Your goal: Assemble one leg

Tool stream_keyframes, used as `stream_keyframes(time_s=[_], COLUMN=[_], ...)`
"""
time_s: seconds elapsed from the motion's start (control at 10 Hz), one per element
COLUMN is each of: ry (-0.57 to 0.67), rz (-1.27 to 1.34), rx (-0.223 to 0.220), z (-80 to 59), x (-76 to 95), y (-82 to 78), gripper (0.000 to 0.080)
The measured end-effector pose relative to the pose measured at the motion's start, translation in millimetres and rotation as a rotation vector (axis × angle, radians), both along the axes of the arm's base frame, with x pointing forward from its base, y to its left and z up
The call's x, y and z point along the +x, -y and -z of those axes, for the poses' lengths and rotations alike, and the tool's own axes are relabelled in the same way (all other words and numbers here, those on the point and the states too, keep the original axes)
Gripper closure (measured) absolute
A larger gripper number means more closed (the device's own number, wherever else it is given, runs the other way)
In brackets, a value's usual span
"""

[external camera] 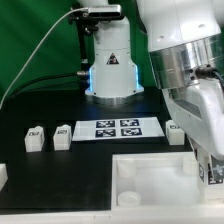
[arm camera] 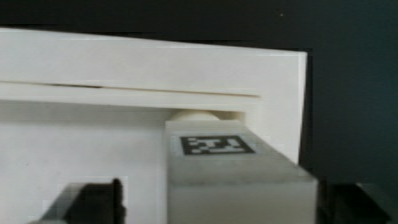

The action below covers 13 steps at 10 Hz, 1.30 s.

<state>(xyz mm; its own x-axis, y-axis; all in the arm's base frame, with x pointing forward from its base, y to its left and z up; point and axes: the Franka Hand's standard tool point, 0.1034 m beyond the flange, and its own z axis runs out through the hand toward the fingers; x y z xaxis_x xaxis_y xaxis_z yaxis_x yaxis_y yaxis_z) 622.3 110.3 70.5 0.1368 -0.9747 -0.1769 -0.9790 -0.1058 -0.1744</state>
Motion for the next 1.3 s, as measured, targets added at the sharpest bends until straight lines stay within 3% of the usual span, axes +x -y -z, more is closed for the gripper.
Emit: stream_keyframes(time_s=[0.1,0.3,0.6,0.7,0.9,1.0,1.1,1.2,1.3], ry=[0.003,0.036,0.097,0.068,0.093,0.09,0.09,0.083,0.06], rz=[-0.223,-0.477,-0.788,-1.002,-1.393,-1.376,-1.377,-1.336,-1.222], rx=[-0.031,-0.063,-0.102,-0.127,-0.171,-0.169,-0.169,-0.165,-0.158], z=[0.5,0.6,1.3,0.1,-4.7,-3.8,-3.7,-3.7,-3.7], x=[-2.7,-1.9,-2.5,-7.2,-0.2,-0.6,-0.7,-0.7,-0.8], y=[-0.2,-0.9,-0.8,-4.4,-5.4,-4.6,-4.9,-5.3,-6.0], gripper=[0.0183,0.0155,0.0151,0.0151,0.0151,0.0151,0.0275,0.0275,0.041])
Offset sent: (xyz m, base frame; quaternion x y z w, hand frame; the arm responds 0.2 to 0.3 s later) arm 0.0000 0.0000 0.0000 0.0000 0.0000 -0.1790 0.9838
